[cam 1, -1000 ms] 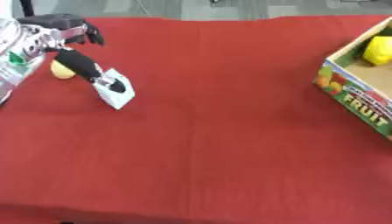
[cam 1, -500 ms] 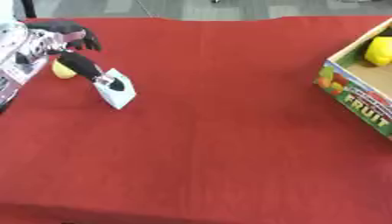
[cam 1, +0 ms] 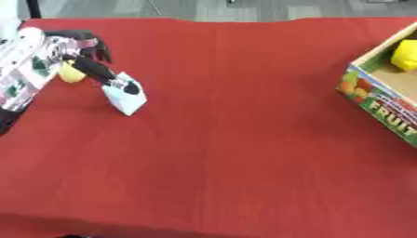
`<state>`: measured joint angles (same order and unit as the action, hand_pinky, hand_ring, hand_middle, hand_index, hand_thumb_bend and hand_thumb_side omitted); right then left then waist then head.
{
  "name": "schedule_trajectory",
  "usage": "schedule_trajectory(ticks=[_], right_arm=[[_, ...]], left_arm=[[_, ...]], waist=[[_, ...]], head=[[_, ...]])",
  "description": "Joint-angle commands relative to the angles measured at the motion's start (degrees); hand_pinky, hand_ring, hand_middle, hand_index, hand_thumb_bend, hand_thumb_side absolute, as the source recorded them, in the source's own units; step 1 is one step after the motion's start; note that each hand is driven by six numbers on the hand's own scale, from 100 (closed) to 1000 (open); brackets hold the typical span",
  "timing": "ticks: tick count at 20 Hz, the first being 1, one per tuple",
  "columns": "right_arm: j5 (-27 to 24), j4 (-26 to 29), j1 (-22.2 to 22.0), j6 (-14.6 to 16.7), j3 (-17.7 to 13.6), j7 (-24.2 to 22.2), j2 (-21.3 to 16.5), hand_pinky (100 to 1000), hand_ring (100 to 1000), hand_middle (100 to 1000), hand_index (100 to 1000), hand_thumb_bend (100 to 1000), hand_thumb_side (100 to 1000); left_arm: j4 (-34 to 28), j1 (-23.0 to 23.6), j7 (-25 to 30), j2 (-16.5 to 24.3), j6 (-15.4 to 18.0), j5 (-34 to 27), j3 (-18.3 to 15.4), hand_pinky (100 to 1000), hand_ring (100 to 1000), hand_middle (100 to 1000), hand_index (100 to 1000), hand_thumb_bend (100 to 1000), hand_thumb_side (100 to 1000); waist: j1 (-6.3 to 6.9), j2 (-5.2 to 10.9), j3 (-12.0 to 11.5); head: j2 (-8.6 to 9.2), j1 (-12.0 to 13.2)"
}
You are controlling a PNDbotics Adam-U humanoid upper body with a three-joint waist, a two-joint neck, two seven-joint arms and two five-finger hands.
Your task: Pick up the objects with one hand, pass them to the other hand, and then place them into the box on the other side of the table.
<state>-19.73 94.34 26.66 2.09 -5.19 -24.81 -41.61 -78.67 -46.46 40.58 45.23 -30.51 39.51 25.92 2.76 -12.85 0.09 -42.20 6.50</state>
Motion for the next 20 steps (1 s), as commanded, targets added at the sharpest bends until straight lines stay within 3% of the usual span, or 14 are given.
schedule_trajectory(ticks=[1, 20], right_arm=[[0.49, 0.22, 0.51, 0.02, -0.31, -0.28, -1.13, 931, 1000, 960, 952, 100, 534], [1.53, -0.61, -0.02, 0.29, -0.62, -1.06, -0.86, 934, 1000, 956, 959, 100, 510]], left_arm=[[1.84, -1.4, 10.93, 0.46, -10.64, 2.13, 0.36, 841, 826, 778, 792, 946, 626], [6.89, -2.75, 10.6, -2.48, -9.33, 5.65, 0.73, 836, 827, 779, 772, 946, 625]], waist=[[-0.09, 1.09, 0.09], [-0.01, 1.03, 0.23]], head=[[-0.2, 0.44], [-0.23, 1.01]])
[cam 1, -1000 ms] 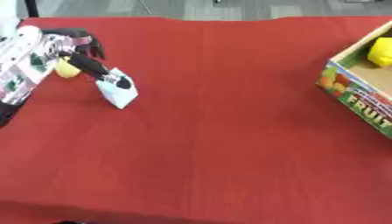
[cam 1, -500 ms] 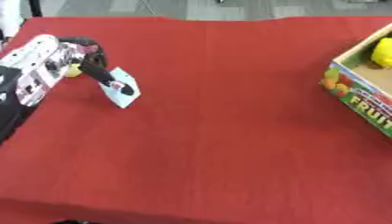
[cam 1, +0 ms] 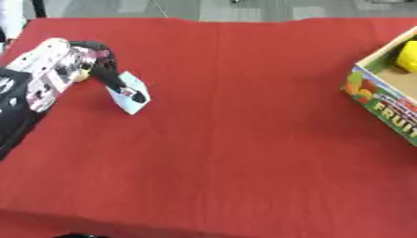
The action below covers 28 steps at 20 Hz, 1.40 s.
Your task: Pick up the objects with one hand, pass them to the other hand, and then place them into the box on the other side of the table.
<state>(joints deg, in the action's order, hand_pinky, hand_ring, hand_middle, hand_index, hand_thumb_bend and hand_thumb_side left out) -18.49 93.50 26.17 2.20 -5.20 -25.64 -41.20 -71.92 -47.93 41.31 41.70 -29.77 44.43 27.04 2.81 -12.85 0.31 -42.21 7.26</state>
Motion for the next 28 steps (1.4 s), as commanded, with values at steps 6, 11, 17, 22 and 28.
schedule_trajectory(ticks=[6, 11, 17, 22, 28], right_arm=[[0.66, -0.01, 0.29, 0.34, -0.64, -0.35, -1.24, 935, 1000, 956, 959, 100, 509], [0.7, -0.13, 0.15, 0.6, -0.65, -0.39, -1.37, 936, 1000, 956, 959, 100, 509], [1.16, -0.49, 0.05, 0.78, -0.67, -0.52, -1.32, 937, 1000, 957, 960, 100, 511], [1.14, -0.55, 0.07, 0.85, -0.65, -0.64, -1.32, 938, 1000, 960, 960, 100, 510], [1.01, -0.56, 0.02, 0.79, -0.69, -0.82, -1.28, 939, 1000, 961, 961, 100, 512]], left_arm=[[0.72, -1.23, 9.96, 0.96, -9.33, 1.33, -0.61, 835, 827, 782, 789, 937, 640], [2.22, -0.88, 9.28, 0.38, -10.57, 0.65, -1.83, 827, 823, 784, 834, 886, 645], [3.4, -0.56, 8.58, 0.03, -11.54, -1.19, -1.66, 800, 801, 755, 794, 871, 669], [3.77, -0.77, 8.8, -0.2, -11.2, -1.09, -1.23, 784, 791, 742, 730, 854, 652], [4.62, -0.97, 10.22, -0.59, -9.68, 0.58, -0.69, 778, 791, 740, 711, 852, 641]], waist=[[-0.04, 1.06, -0.09], [-0.11, 1.11, -0.21], [-0.13, 1.06, -0.26], [-0.11, 1.09, -0.24], [0.0, 1.15, -0.18]], head=[[-0.3, 0.08], [-0.36, 0.18], [-0.53, 0.37], [-0.5, 0.5], [-0.48, 0.7]])
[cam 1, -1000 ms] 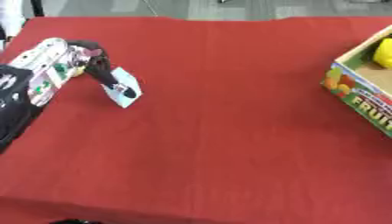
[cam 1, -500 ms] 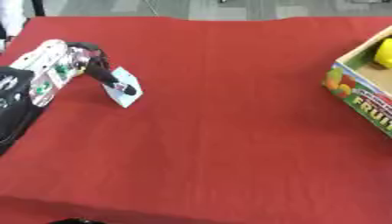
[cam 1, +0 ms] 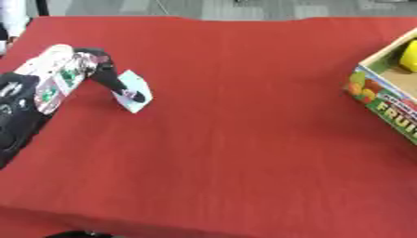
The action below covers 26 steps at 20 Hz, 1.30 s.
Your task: Pick up the objects with one hand, pass them to the other hand, and then place them into the box on the other side of the table.
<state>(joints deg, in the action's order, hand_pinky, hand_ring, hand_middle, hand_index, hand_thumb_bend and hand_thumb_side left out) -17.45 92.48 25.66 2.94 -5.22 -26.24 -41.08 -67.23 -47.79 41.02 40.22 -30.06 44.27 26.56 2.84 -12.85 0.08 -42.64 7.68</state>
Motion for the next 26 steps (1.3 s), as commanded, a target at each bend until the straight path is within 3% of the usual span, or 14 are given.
schedule_trajectory(ticks=[1, 6, 10, 12, 13, 14, 15, 17, 21, 26], right_arm=[[-0.04, 0.46, 0.52, 0.05, -0.68, -0.26, -1.41, 940, 1000, 961, 961, 100, 511], [0.01, 0.41, 0.39, 0.08, -0.75, -0.35, -1.39, 941, 1000, 962, 962, 100, 513], [0.23, 0.32, 0.31, 0.12, -0.73, -0.53, -1.33, 941, 1000, 962, 962, 100, 513], [0.35, 0.27, 0.26, 0.15, -0.74, -0.57, -1.33, 942, 1000, 962, 962, 100, 514], [0.4, 0.24, 0.24, 0.17, -0.76, -0.58, -1.33, 942, 1000, 963, 962, 100, 514], [0.45, 0.21, 0.22, 0.18, -0.78, -0.57, -1.32, 942, 1000, 963, 962, 100, 515], [0.47, 0.19, 0.2, 0.19, -0.8, -0.57, -1.33, 942, 1000, 963, 963, 100, 514], [0.46, 0.19, 0.15, 0.2, -0.84, -0.56, -1.36, 942, 1000, 963, 963, 100, 514], [0.11, 0.32, 0.15, 0.21, -0.99, -0.43, -1.49, 943, 1000, 963, 963, 100, 508], [-2.42, 2.46, 2.07, 0.27, -0.29, -0.53, -1.46, 942, 1000, 963, 962, 100, 482]], left_arm=[[0.03, -1.15, 10.67, 0.81, -9.19, 0.99, -0.19, 774, 788, 735, 704, 843, 644], [0.31, -1.48, 10.86, 0.16, -8.91, 1.85, -0.15, 768, 777, 719, 686, 799, 629], [0.31, -1.65, 10.5, -0.39, -9.18, 1.89, -0.02, 765, 769, 702, 669, 694, 571], [0.32, -1.66, 10.43, -0.51, -9.55, 1.72, 0.01, 762, 760, 684, 645, 591, 487], [0.26, -1.66, 10.39, -0.52, -9.77, 1.62, 0.0, 757, 751, 666, 615, 516, 398], [0.11, -1.64, 10.38, -0.48, -10.03, 1.48, -0.05, 756, 749, 664, 611, 506, 386], [-0.13, -1.61, 10.39, -0.41, -10.29, 1.31, -0.13, 749, 736, 644, 576, 445, 280], [-1.13, -1.49, 10.44, -0.06, -10.8, 0.85, -0.38, 743, 724, 628, 549, 410, 218], [-6.48, -0.78, 9.75, 1.73, -11.95, 0.13, -1.4, 733, 708, 617, 535, 345, 160], [-19.2, 0.74, 6.67, 3.79, -13.74, -0.77, -3.59, 728, 686, 603, 537, 239, 136]], waist=[[-0.03, 1.15, 0.06], [-0.03, 1.16, 0.1], [-0.01, 1.15, 0.12], [0.0, 1.15, 0.13], [0.0, 1.15, 0.13], [0.01, 1.15, 0.13], [0.02, 1.15, 0.11], [0.04, 1.16, 0.08], [0.0, 1.18, 0.0], [-0.19, 1.28, -0.18]], head=[[-0.05, 0.29], [-0.07, 0.5], [-0.1, 0.53], [-0.13, 0.54], [-0.15, 0.53], [-0.2, 0.51], [-0.26, 0.51], [-0.34, 0.51], [-0.43, 0.44], [-0.36, 0.24]])
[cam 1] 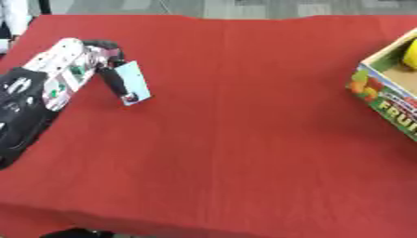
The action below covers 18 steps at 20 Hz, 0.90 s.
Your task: Pick up the objects with one hand, pass them to the other hand, and then place them into the box on the other side of the table.
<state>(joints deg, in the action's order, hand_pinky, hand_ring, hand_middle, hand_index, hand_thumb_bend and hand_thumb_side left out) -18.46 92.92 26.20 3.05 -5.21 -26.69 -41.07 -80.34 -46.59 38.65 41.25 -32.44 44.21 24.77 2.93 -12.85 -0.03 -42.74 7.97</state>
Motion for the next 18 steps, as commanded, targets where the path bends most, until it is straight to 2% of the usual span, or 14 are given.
schedule_trajectory(ticks=[1, 4, 5, 6, 9, 10, 11, 18], right_arm=[[-1.92, 2.54, 2.04, 0.02, 0.0, -0.21, -1.44, 942, 1000, 964, 962, 100, 477], [-3.07, 3.97, 4.28, -0.65, 1.25, -0.99, -1.03, 942, 1000, 967, 962, 100, 465], [-3.19, 4.21, 4.91, -0.92, 1.6, -1.24, -0.87, 942, 1000, 968, 963, 100, 446], [-3.13, 4.42, 5.61, -1.13, 2.0, -1.57, -0.62, 941, 1000, 971, 964, 100, 454], [-2.17, 4.8, 7.39, -1.43, 3.22, -2.67, 0.32, 941, 1000, 971, 963, 100, 439], [-1.84, 4.91, 7.92, -1.39, 3.75, -3.1, 0.69, 940, 1000, 970, 962, 100, 400], [-1.51, 4.97, 8.39, -1.3, 4.22, -3.5, 1.03, 940, 1000, 970, 961, 100, 426], [0.87, 4.78, 11.44, 0.33, 7.84, -5.73, 3.4, 937, 1000, 966, 956, 100, 386]], left_arm=[[-8.3, -0.21, 8.46, 2.95, -11.88, -1.04, -2.06, 726, 683, 601, 537, 223, 130], [-14.51, 0.21, 6.08, 2.99, -12.76, -1.93, -2.51, 728, 673, 594, 536, 173, 132], [-16.09, 0.47, 5.36, 3.01, -12.92, -2.48, -2.63, 728, 670, 593, 538, 188, 139], [-17.71, 0.69, 4.55, 2.87, -12.82, -3.21, -2.75, 728, 668, 592, 539, 142, 142], [-21.42, 1.71, 1.9, 2.49, -12.17, -5.64, -3.08, 724, 661, 589, 541, 101, 153], [-22.41, 2.02, 0.9, 2.17, -11.79, -6.56, -3.18, 721, 658, 586, 542, 100, 162], [-23.23, 2.32, -0.18, 1.9, -11.4, -7.52, -3.26, 718, 653, 583, 542, 100, 167], [-26.83, 3.86, -8.84, -0.88, -6.65, -14.22, -2.67, 707, 635, 572, 547, 100, 216]], waist=[[-0.32, 1.31, -0.09], [-0.49, 1.41, -0.16], [-0.53, 1.43, -0.16], [-0.58, 1.45, -0.2], [-0.73, 1.47, -0.24], [-0.8, 1.47, -0.29], [-0.87, 1.46, -0.32], [-1.39, 1.53, -0.53]], head=[[-0.21, -0.07], [0.02, -0.3], [0.09, -0.36], [0.16, -0.51], [0.34, -1.06], [0.42, -1.33], [0.47, -1.51], [0.96, -2.4]])
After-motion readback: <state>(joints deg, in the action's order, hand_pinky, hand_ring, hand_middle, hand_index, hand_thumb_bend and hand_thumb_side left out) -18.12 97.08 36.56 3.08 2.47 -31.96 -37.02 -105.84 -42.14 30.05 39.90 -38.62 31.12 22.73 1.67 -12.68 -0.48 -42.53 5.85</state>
